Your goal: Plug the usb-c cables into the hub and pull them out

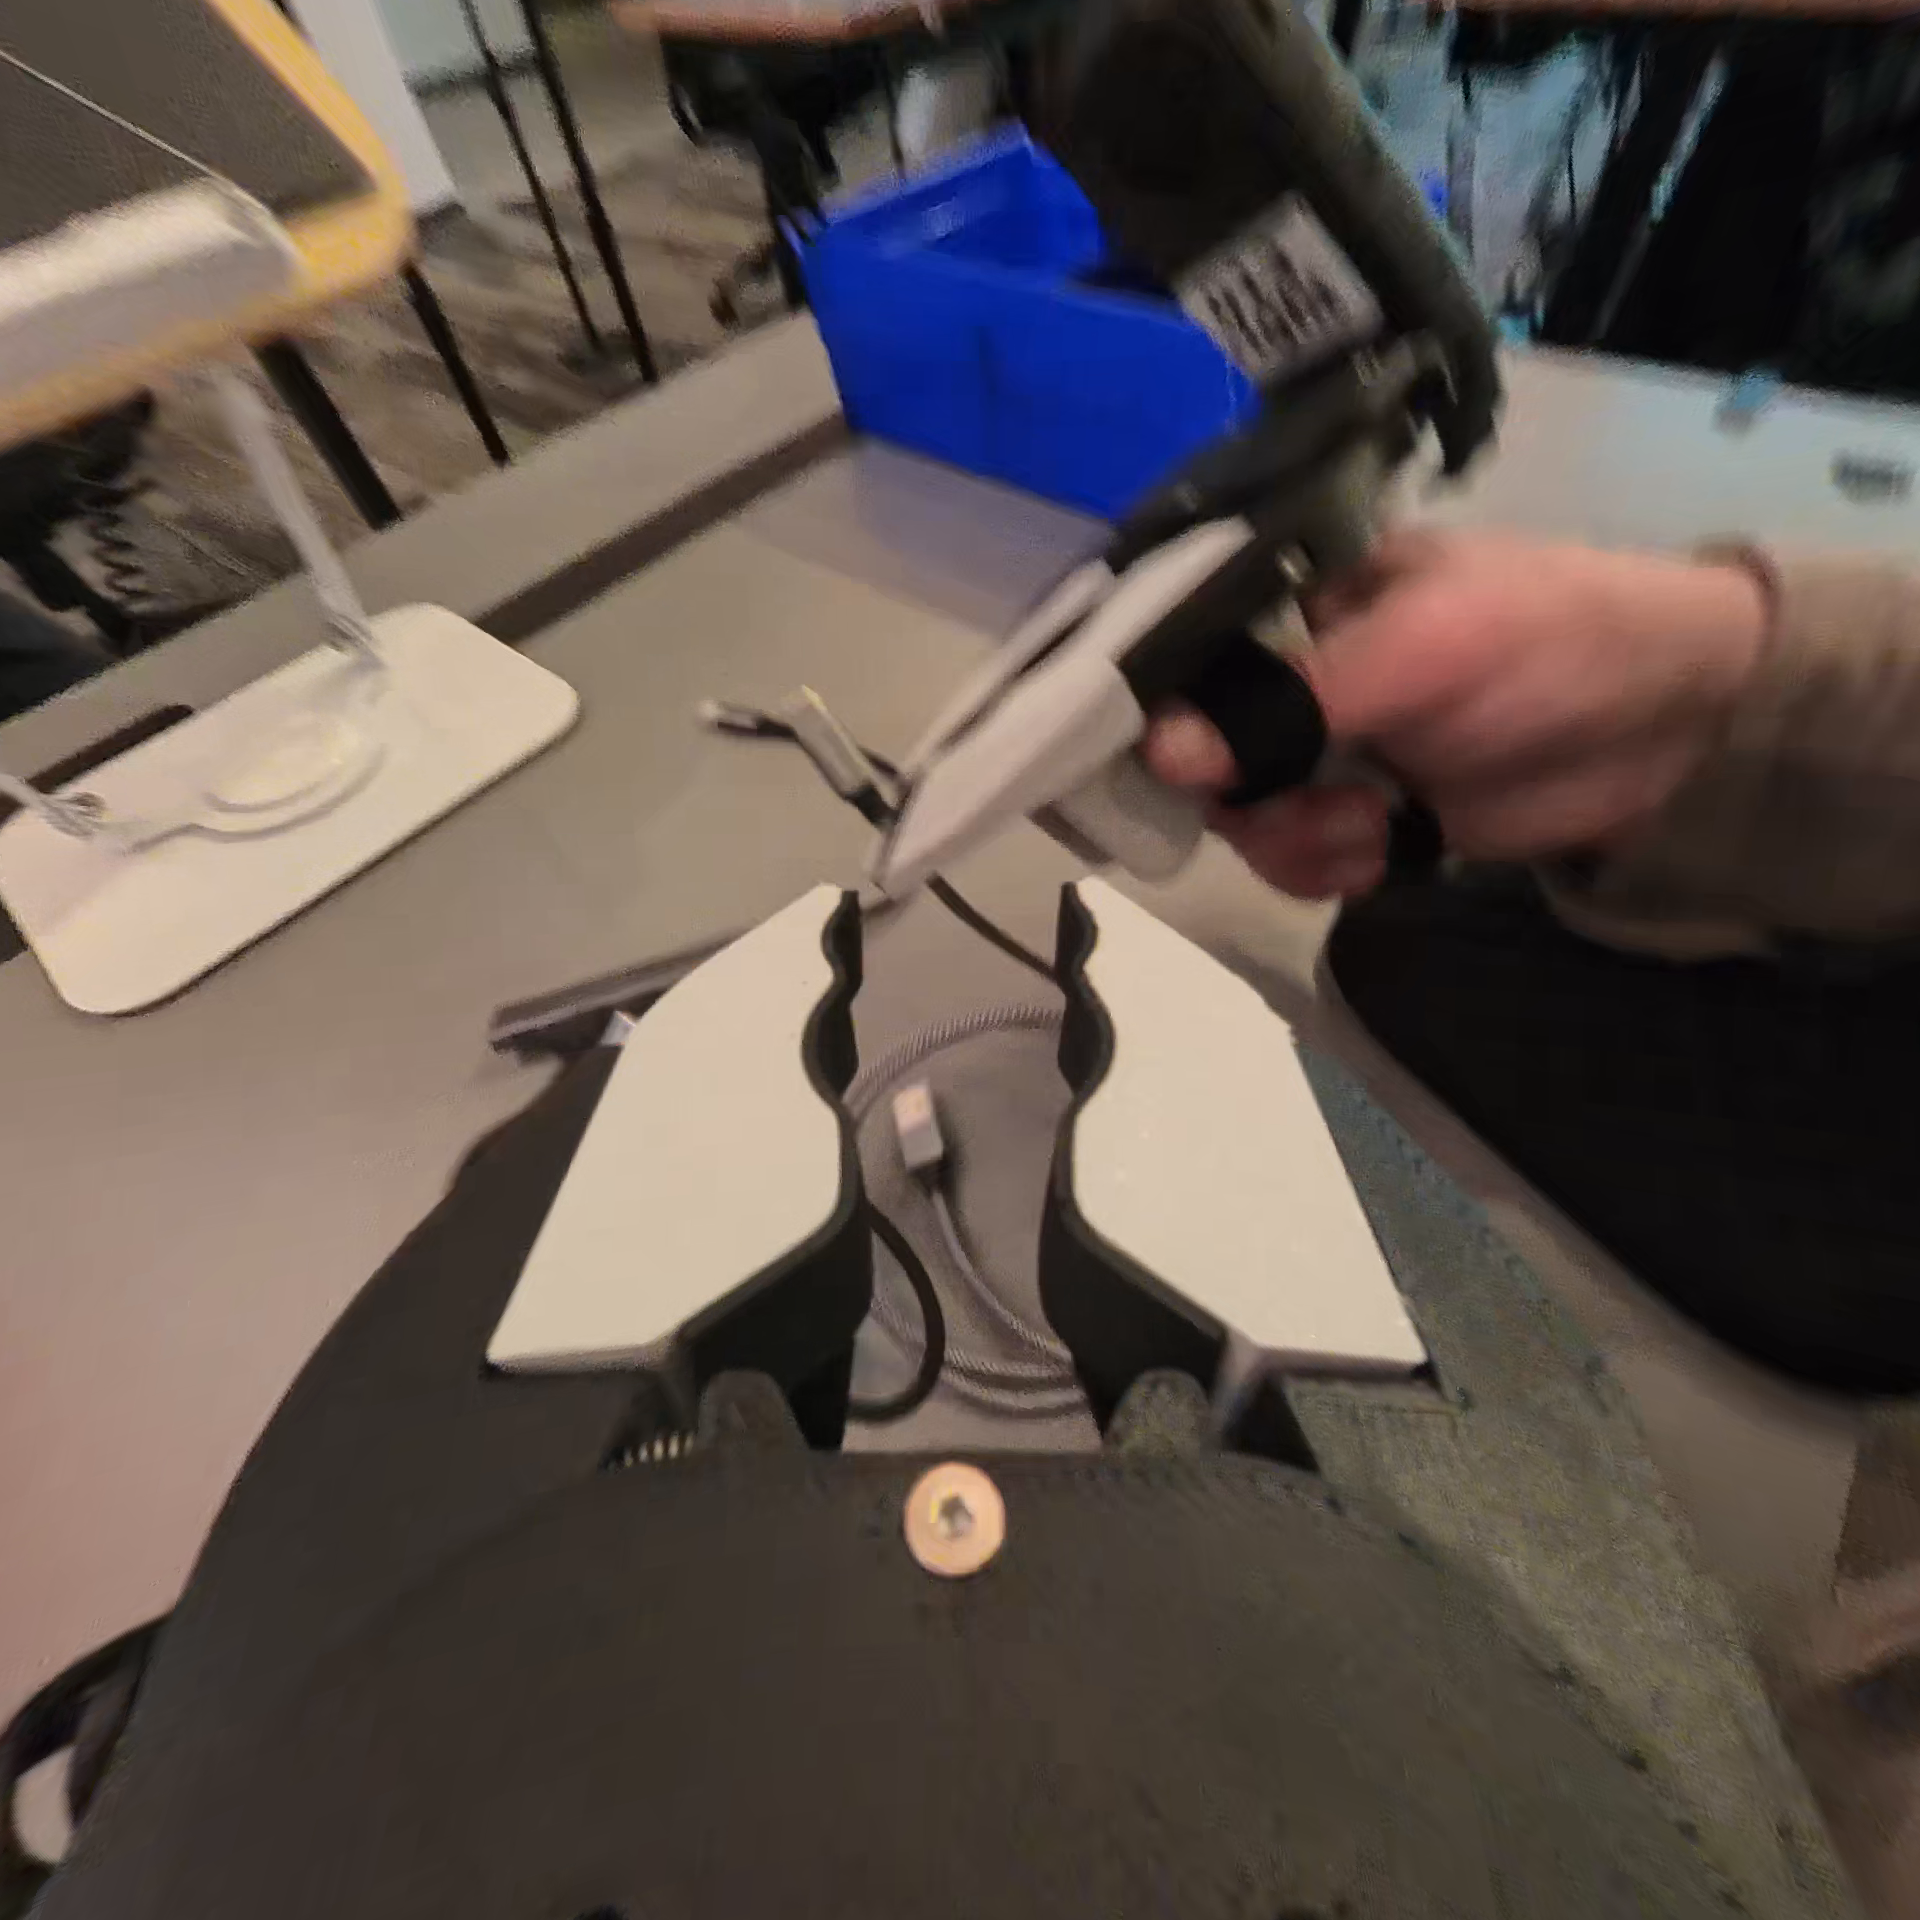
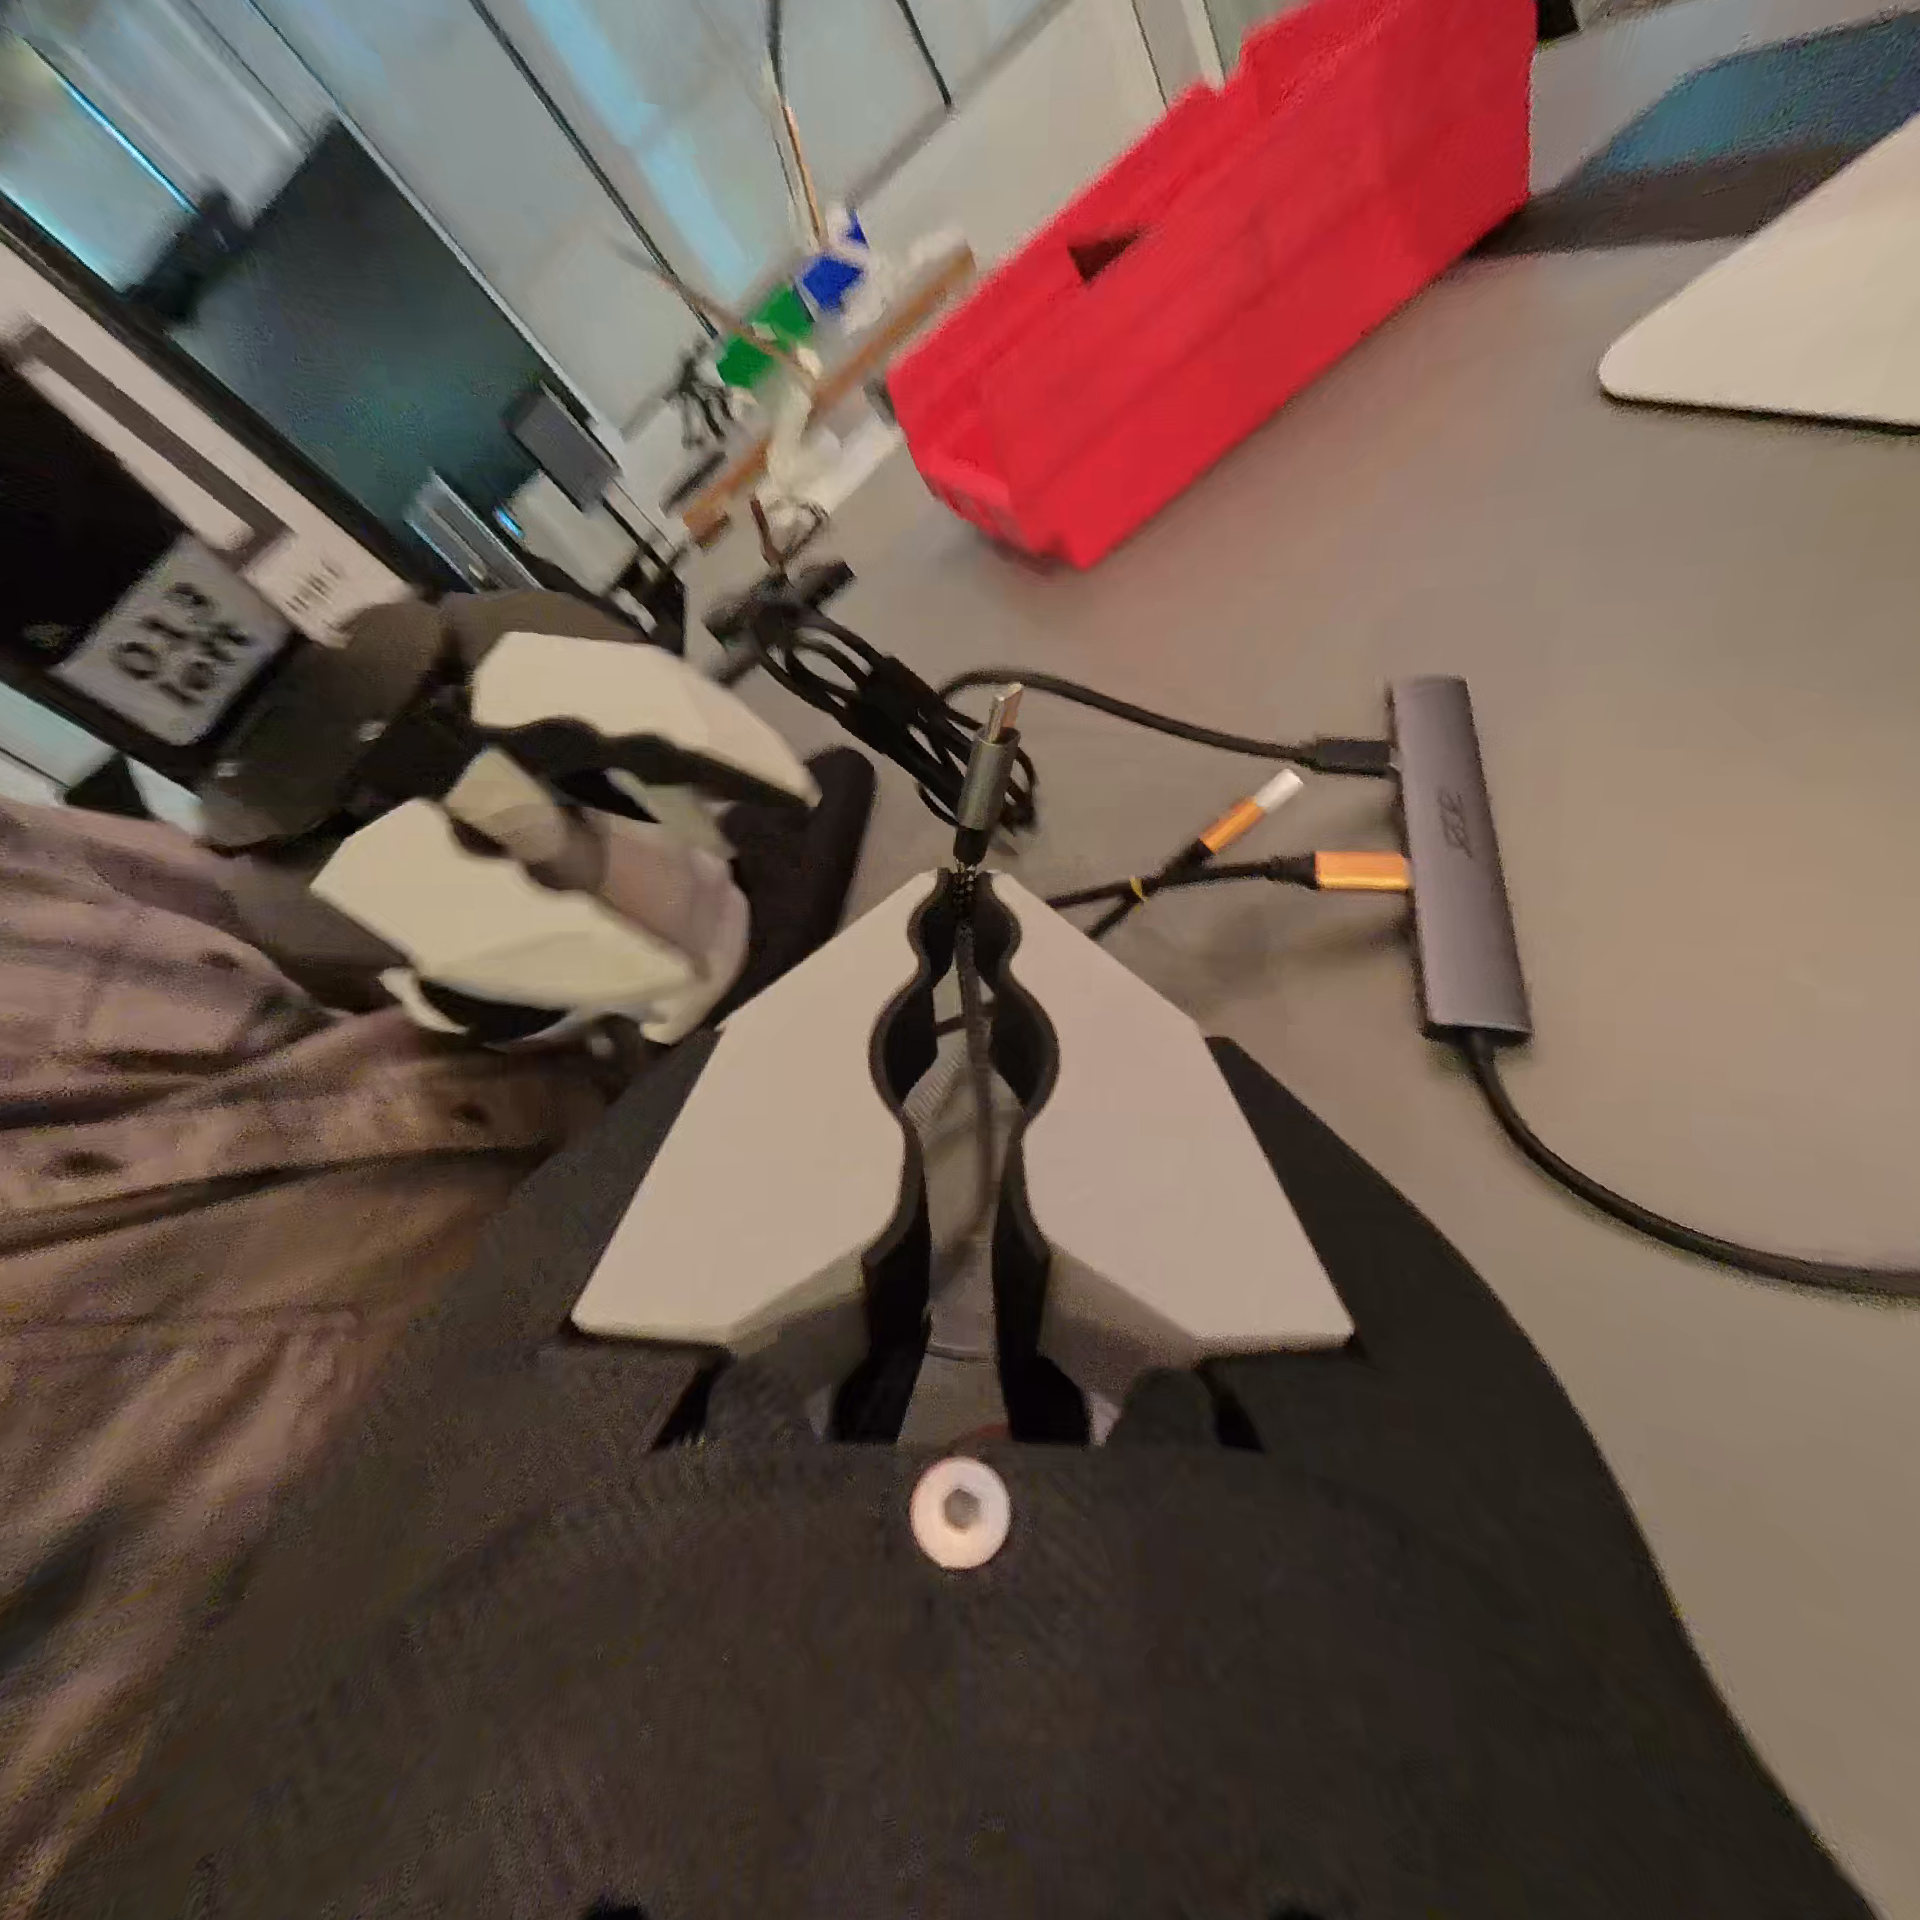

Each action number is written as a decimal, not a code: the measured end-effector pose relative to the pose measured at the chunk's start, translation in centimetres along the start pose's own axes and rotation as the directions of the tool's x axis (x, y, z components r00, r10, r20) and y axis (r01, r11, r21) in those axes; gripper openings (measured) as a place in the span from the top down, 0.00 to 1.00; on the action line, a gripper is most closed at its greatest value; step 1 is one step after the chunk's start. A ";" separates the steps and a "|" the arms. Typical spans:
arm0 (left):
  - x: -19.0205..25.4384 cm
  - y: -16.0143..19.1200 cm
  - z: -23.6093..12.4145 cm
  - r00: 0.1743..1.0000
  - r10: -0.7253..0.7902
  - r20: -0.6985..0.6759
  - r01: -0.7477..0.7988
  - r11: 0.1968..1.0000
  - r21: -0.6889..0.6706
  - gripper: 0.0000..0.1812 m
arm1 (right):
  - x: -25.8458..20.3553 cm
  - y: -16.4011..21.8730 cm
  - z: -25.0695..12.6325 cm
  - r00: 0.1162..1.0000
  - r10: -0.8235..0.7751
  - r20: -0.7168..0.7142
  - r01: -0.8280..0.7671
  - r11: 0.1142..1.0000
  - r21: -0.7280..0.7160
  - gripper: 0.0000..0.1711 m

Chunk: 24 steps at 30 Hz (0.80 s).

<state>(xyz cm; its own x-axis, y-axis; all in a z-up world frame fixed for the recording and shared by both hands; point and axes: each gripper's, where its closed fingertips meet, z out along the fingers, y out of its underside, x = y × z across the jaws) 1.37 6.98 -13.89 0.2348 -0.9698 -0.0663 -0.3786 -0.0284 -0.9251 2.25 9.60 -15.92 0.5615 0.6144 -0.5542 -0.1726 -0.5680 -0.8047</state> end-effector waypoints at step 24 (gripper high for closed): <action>-1.7 -2.3 0.8 0.946 -0.244 -0.212 0.261 0.964 0.054 0.95 | -2.9 -1.5 1.7 0.907 -0.328 -0.264 0.361 0.928 0.089 0.98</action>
<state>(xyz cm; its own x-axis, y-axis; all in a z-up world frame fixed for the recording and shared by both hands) 2.57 8.84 -11.96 0.1251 -0.9621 0.2424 -0.2555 -0.2673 -0.9291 -0.51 9.58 -13.49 0.7794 0.5992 -0.1829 -0.0292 -0.2570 -0.9660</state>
